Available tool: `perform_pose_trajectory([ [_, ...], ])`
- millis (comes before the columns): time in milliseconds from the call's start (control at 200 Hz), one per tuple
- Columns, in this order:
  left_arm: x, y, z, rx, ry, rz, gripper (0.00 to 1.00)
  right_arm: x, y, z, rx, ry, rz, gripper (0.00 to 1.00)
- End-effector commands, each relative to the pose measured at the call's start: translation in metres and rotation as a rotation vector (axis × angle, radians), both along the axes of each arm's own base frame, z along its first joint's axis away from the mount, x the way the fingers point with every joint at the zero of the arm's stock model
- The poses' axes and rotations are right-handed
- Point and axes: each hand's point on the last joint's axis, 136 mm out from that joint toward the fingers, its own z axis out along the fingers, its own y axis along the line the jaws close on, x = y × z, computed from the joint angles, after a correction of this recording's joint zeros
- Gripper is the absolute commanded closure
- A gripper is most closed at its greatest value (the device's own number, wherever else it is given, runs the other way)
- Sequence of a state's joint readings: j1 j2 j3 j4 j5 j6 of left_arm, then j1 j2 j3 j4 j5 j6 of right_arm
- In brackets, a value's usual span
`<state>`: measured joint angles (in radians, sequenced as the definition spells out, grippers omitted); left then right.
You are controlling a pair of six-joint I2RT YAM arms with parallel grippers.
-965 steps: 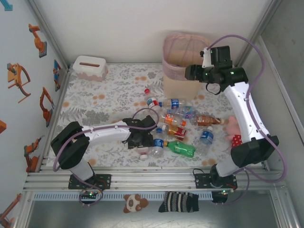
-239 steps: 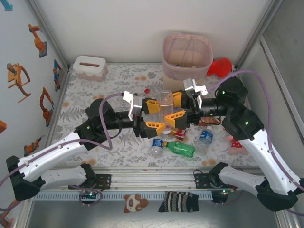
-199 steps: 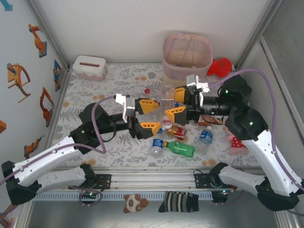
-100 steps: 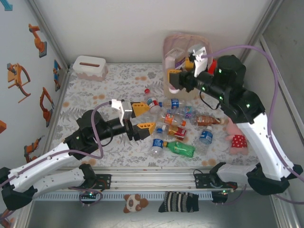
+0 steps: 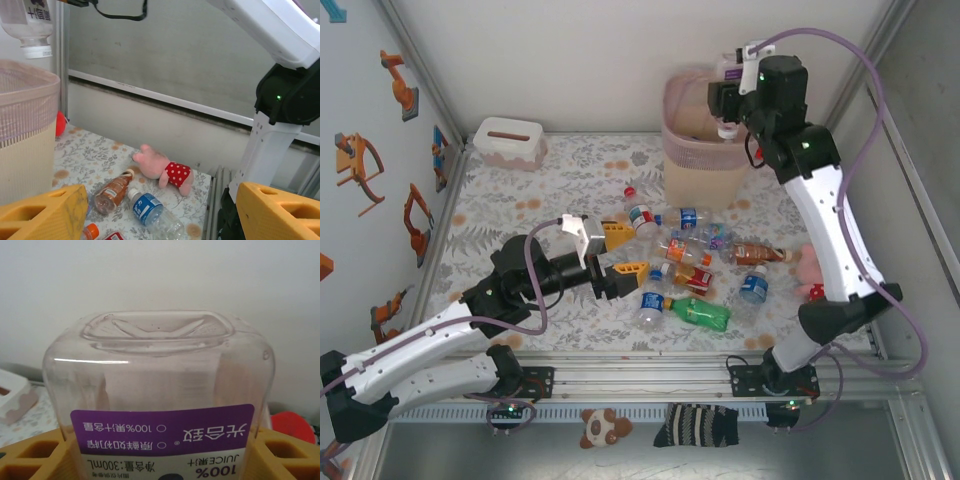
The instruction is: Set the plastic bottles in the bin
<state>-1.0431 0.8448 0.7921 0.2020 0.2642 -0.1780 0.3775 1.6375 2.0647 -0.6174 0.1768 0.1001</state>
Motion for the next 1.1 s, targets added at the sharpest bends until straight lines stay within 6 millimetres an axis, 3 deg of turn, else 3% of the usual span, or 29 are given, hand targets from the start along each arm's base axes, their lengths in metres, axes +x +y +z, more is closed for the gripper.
perform_pose_trajectory([
  [0,0.000,0.004,0.006,-0.034,-0.005,0.015,0.23,0.022,-0.018,0.005,0.011,-0.021,-0.104,0.53],
  [265,0.002,0.005,0.002,-0.022,0.012,0.027,0.23,0.083,-0.035,-0.042,0.018,0.070,-0.207,0.54],
  [406,0.003,0.007,-0.001,-0.019,0.017,0.037,0.23,0.107,-0.038,-0.064,0.020,0.105,-0.229,0.57],
  [571,0.004,0.013,-0.005,-0.017,0.026,0.059,0.23,0.130,-0.043,-0.105,0.002,0.187,-0.256,0.57],
  [851,0.007,0.024,-0.015,-0.005,0.034,0.104,0.23,0.144,-0.045,-0.165,-0.016,0.325,-0.270,0.57],
  [1097,0.010,0.027,-0.024,0.010,0.044,0.124,0.23,0.143,-0.043,-0.223,-0.047,0.483,-0.267,0.58],
])
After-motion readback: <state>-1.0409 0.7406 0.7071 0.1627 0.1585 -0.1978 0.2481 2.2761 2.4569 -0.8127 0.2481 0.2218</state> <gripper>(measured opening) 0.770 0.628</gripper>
